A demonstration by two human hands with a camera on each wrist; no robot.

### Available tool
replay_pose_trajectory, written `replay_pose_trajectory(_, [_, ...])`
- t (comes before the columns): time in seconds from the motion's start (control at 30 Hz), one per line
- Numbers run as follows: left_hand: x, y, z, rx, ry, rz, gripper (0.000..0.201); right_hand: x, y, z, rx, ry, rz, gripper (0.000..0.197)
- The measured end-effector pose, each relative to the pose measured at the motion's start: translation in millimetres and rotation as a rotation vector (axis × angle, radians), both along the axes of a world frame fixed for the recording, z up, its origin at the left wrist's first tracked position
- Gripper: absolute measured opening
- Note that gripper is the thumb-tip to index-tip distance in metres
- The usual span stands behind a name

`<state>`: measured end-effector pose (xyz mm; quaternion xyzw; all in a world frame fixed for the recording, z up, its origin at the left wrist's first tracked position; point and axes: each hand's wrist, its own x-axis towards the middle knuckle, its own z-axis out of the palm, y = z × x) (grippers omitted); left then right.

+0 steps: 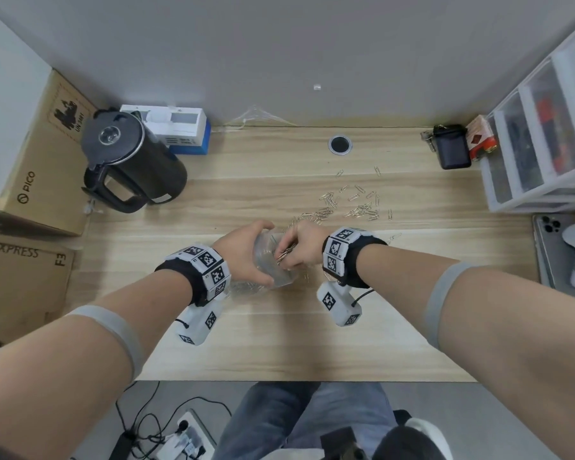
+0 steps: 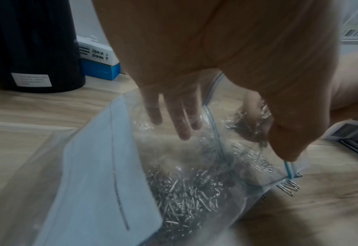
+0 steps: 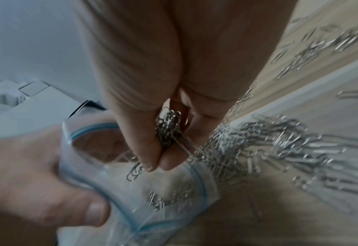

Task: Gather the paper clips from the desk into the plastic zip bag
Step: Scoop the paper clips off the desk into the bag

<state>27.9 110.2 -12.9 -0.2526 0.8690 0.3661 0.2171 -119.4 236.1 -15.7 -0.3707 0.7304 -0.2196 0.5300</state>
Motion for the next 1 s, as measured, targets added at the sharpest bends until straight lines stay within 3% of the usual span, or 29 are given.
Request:
replay_pose_trajectory(0.1, [2.3, 2.2, 0.3, 0.012, 0.016, -0.004, 0.117, 22.4, -9.9, -7.3, -0.039, 0.026, 0.028, 0.025])
replay_pose_trajectory(0.2, [4.9, 2.3, 0.7, 0.006, 0.03, 0.0, 0.119, 38.7, -15.7, -12.3, -0.109, -0.008, 0.045, 0.007])
replay_pose_trajectory(0.3, [8.0, 1.1, -0.2, 0.003, 0.023, 0.009, 0.117, 41.8, -15.7, -15.0, -0.119, -0.026, 0.05, 0.004])
replay_pose_trajectory(0.53, [12.4, -0.9, 2.4, -0.017, 0.007, 0.027, 0.113, 20.0, -8.1, -8.0, -0.055, -0.088, -0.045, 0.028])
replay_pose_trajectory(0.63, [13.7, -2.1, 4.5, -0.016, -0.011, 0.029, 0.115, 13.2, -5.3, -3.4, -0.048, -0.074, -0.157, 0.026])
replay_pose_trajectory(0.73, [14.6, -6.6, 8.8, -0.01, -0.016, 0.028, 0.113, -8.2, 1.1, -1.1, -0.052, 0.079, -0.226, 0.017])
replay_pose_trajectory(0.83, [16.6, -9.3, 11.8, -0.018, -0.025, 0.028, 0.112, -46.9, 14.3, -4.2, 0.061, 0.35, -0.244, 0.03])
replay_pose_trajectory(1.0, [19.0, -12.9, 7.5, -0.005, -0.05, 0.048, 0.115, -94.0, 30.8, -16.2, 0.299, 0.613, -0.348, 0.06])
